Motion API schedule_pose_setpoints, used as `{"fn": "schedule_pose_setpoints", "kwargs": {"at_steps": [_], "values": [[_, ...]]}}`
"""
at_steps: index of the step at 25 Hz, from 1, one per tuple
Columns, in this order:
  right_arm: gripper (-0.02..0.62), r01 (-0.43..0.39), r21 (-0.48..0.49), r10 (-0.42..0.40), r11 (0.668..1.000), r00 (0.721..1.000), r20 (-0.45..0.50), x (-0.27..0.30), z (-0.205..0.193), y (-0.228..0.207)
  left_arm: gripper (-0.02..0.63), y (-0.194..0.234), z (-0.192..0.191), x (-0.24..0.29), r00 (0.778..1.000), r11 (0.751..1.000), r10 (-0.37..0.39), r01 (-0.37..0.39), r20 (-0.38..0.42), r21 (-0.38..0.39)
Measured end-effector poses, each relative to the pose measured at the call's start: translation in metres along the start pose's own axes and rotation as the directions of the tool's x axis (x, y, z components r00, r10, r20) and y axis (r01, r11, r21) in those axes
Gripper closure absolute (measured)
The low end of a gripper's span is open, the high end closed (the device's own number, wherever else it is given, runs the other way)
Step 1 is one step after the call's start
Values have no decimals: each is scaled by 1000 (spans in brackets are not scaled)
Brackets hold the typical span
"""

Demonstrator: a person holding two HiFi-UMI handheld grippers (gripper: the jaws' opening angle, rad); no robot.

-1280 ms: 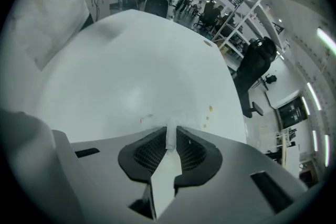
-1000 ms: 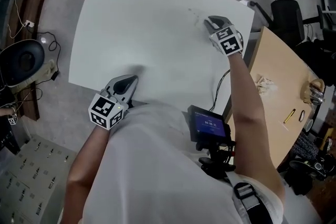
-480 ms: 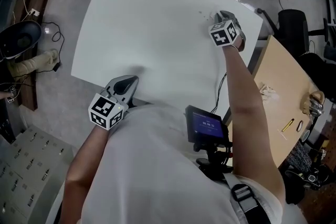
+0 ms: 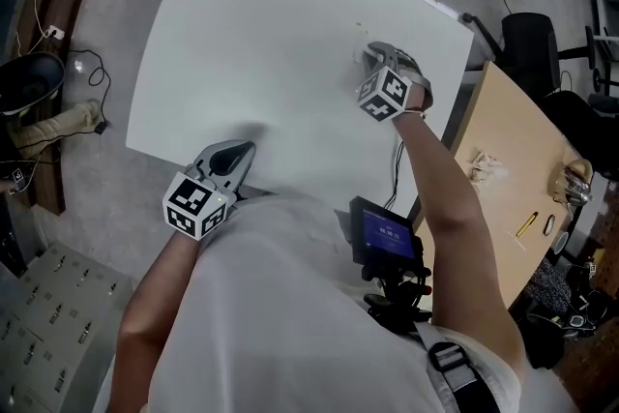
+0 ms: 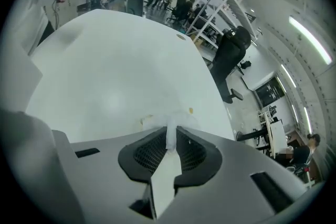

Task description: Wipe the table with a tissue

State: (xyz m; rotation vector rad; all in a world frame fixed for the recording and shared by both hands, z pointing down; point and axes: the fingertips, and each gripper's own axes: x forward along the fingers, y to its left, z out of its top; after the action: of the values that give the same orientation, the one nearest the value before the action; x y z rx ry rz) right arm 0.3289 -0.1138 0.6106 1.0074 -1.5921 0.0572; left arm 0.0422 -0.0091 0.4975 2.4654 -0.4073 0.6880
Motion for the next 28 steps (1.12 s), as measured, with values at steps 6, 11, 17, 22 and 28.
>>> {"fn": "schedule_pose_setpoints", "kwargs": {"at_steps": [6,11,17,22,28], "values": [[541,-116,173,93,978,987,134,-12,0,2,600,4,-2,-2,1000,1000,12,-12,3,-12],[541,25,401,-53,916,997,58,7,-24,-63,600,4,-5,-5,1000,999,27,-27,4,-24],[541,128,456,-93,880,991,-99,36,-43,-94,600,11,-8,-17,998,998,58,-58,11,-37],[542,128,283,-97,950,988,-121,35,-28,-77,600,16,-12,-22,997,996,70,-69,14,-48],[543,44,119,-43,992,999,-9,12,10,-14,600,12,-8,-18,998,998,51,-51,19,-33]]}}
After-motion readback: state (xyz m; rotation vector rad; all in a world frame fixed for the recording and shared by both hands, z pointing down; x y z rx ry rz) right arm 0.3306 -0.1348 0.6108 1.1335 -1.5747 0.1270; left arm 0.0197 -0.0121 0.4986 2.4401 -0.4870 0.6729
